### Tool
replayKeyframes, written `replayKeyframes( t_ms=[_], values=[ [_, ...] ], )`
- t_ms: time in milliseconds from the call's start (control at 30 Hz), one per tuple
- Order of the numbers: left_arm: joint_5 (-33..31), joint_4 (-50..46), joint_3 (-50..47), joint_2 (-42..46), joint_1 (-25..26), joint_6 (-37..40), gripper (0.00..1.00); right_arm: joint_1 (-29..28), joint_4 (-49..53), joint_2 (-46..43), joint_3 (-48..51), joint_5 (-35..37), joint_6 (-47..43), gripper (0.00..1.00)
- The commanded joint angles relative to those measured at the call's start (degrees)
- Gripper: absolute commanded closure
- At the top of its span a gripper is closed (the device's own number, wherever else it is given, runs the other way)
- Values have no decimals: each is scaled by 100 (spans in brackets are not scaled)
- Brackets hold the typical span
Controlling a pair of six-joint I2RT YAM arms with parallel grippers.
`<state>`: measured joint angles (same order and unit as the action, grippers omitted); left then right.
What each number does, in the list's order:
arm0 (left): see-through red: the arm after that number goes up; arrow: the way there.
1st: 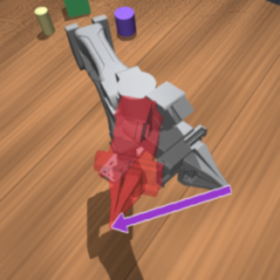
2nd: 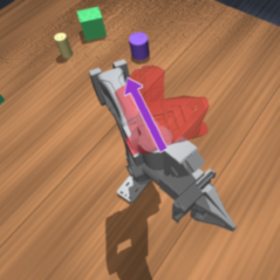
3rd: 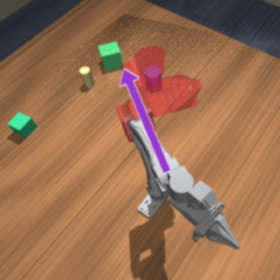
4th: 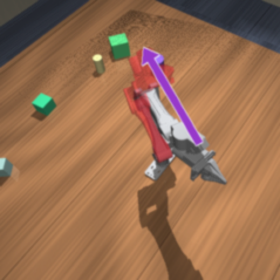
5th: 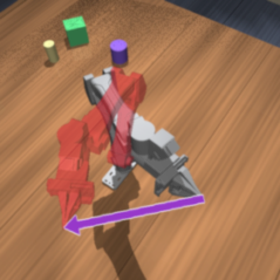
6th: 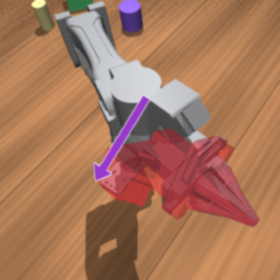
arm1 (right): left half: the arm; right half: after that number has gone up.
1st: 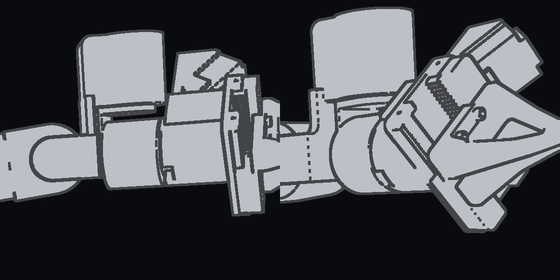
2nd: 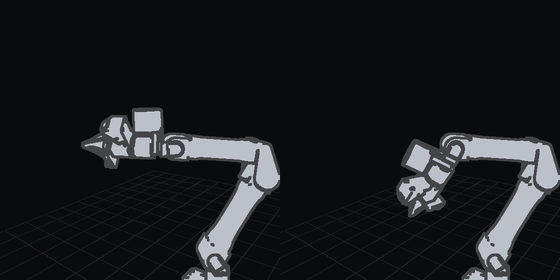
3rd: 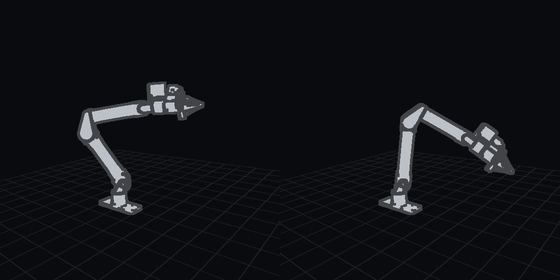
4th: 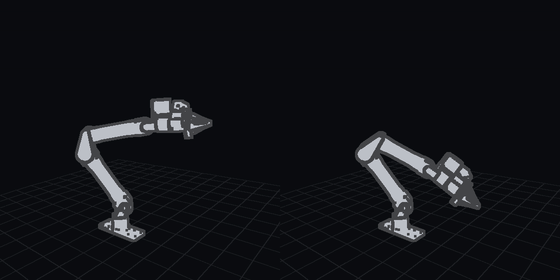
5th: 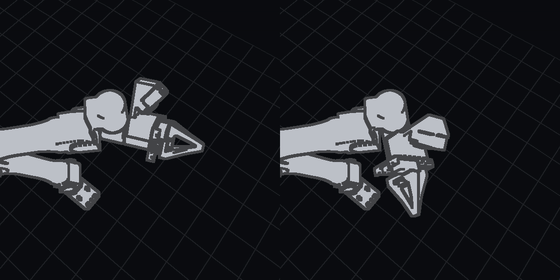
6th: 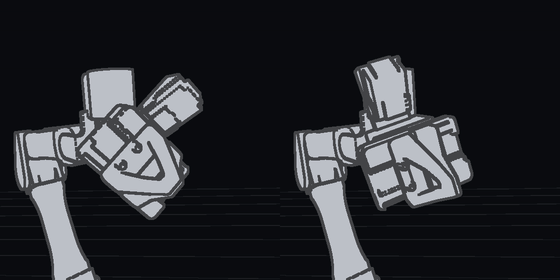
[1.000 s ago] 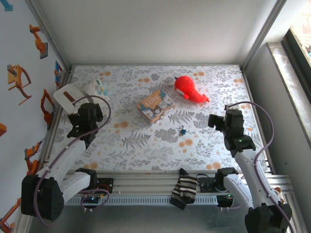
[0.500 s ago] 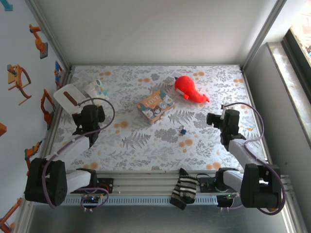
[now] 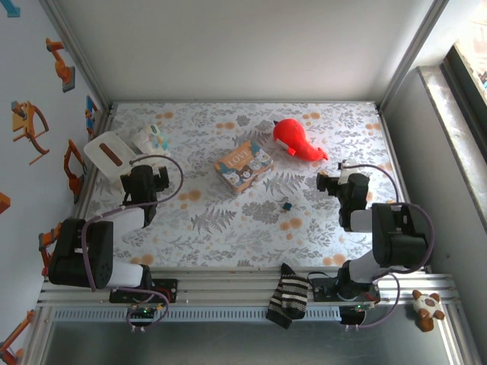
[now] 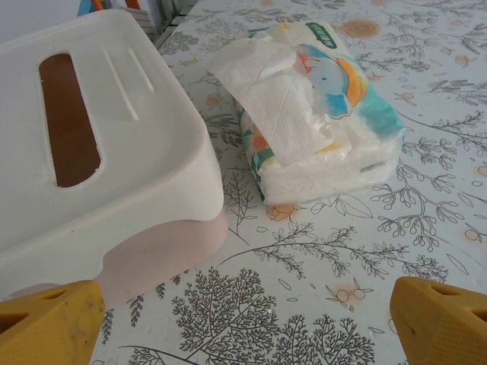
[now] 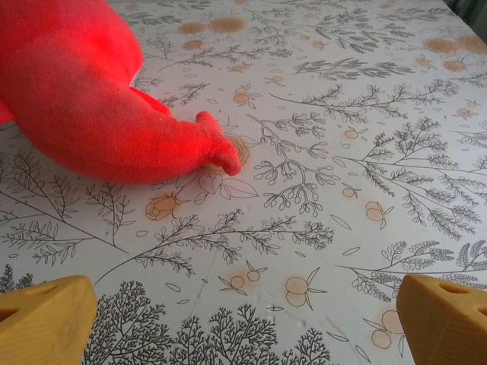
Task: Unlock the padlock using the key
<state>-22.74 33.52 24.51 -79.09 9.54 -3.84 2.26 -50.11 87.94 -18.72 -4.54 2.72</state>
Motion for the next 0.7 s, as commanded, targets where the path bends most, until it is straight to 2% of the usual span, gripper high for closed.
replayKeyframes(
  t_ms=[0, 67, 233, 367, 433, 667],
  values=[
    [371, 1046, -280, -6, -95, 432, 4, 72, -558, 61, -55, -107, -107, 1],
    [591, 1704, -502, -222, -234, 429, 4, 109, -122, 48, -263, 11, 2, 1],
    [1061, 2742, -661, -1035, -436, 382, 4, 218, 43, 56, -354, 162, 176, 1],
    [1122, 1923, -306, -968, -464, 339, 4, 211, 53, 56, -352, 168, 176, 1],
    [1293, 1494, -146, -918, -662, 134, 4, 212, 53, 52, -351, 169, 175, 1],
    [1430, 1533, -147, -927, -743, 91, 4, 211, 54, 55, -352, 180, 167, 1]
  ],
)
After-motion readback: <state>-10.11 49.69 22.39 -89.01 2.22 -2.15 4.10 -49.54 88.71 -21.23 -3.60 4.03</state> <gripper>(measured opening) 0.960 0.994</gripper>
